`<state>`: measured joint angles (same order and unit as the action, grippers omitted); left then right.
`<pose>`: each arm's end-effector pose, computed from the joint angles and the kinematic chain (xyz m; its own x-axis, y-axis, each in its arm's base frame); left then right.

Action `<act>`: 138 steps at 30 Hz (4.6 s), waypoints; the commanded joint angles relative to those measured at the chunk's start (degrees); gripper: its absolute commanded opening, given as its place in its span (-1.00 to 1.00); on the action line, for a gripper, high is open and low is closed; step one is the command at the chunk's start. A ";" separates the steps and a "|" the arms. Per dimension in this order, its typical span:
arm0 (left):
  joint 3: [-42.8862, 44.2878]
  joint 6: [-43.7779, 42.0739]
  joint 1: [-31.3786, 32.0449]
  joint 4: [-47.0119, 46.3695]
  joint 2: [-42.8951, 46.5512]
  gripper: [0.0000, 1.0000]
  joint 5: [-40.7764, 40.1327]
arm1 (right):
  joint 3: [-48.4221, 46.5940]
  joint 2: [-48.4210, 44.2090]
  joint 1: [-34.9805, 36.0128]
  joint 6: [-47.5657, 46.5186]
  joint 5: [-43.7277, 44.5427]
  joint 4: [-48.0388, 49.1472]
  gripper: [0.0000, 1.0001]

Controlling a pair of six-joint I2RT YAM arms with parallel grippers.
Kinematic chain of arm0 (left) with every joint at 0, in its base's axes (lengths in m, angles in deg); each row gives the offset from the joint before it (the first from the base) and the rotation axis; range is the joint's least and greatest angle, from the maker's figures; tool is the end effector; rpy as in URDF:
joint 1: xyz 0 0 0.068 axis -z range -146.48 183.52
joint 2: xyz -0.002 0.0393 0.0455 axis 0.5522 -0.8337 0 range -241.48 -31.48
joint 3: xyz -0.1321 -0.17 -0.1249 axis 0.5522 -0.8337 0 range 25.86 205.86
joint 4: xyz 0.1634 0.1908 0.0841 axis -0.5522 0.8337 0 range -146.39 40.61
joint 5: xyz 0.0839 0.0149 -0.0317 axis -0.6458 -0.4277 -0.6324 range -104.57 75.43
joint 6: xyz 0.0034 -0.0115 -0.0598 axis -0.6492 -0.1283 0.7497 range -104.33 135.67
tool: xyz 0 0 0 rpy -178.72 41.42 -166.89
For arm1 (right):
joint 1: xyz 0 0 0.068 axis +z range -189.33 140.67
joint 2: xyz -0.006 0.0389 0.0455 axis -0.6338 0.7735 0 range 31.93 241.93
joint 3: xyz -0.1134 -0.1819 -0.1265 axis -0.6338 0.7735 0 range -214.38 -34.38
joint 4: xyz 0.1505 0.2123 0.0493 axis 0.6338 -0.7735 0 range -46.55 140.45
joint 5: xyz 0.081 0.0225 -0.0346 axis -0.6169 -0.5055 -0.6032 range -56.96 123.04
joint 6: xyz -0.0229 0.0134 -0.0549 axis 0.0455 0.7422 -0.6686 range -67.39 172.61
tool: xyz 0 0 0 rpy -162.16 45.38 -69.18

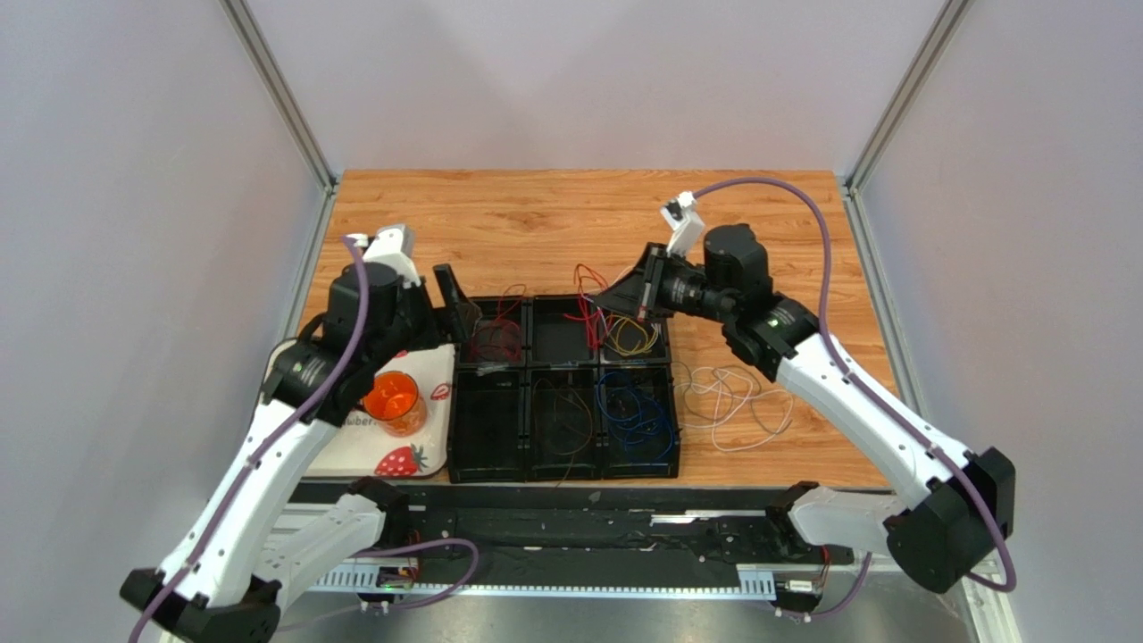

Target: Untangle the cables

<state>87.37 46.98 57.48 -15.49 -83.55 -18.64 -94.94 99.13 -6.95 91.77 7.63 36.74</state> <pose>0.1935 -0.0824 0.3398 -0.5892 -0.3053 -0.7481 0.0511 0.9099 -0.4116 0.2338 0.1714 0.3248 -0.7478 0.2012 -0.6328 -0.4531 0.5420 0.7078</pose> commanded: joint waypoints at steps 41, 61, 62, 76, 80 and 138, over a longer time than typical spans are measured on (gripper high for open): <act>-7.55 -1.78 -0.24 9.81 19.82 0.83 0.03 | -36.21 52.33 12.44 12.26 5.63 11.87 -1.00; -7.55 -1.78 -0.24 9.90 19.12 0.83 0.30 | -32.87 45.14 13.67 6.99 12.66 2.12 -0.63; -7.55 -1.78 -0.24 9.90 19.12 0.83 0.30 | -32.61 44.34 13.76 6.29 13.36 1.50 -0.51; -7.46 -1.69 -0.24 10.07 18.50 0.83 -0.05 | -11.00 9.82 14.46 -0.13 36.98 -6.94 -0.21; -7.46 -1.69 -0.24 10.25 18.15 0.83 -0.14 | -7.30 2.07 14.46 -2.59 41.66 -9.48 -0.19; 45.70 0.60 40.81 -13.75 -71.04 0.41 7.41 | 19.86 -22.99 -23.77 9.18 51.69 -34.36 0.08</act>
<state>127.26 48.84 97.68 -28.84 -150.63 -12.83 -75.86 75.61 -29.22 102.65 64.39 -1.47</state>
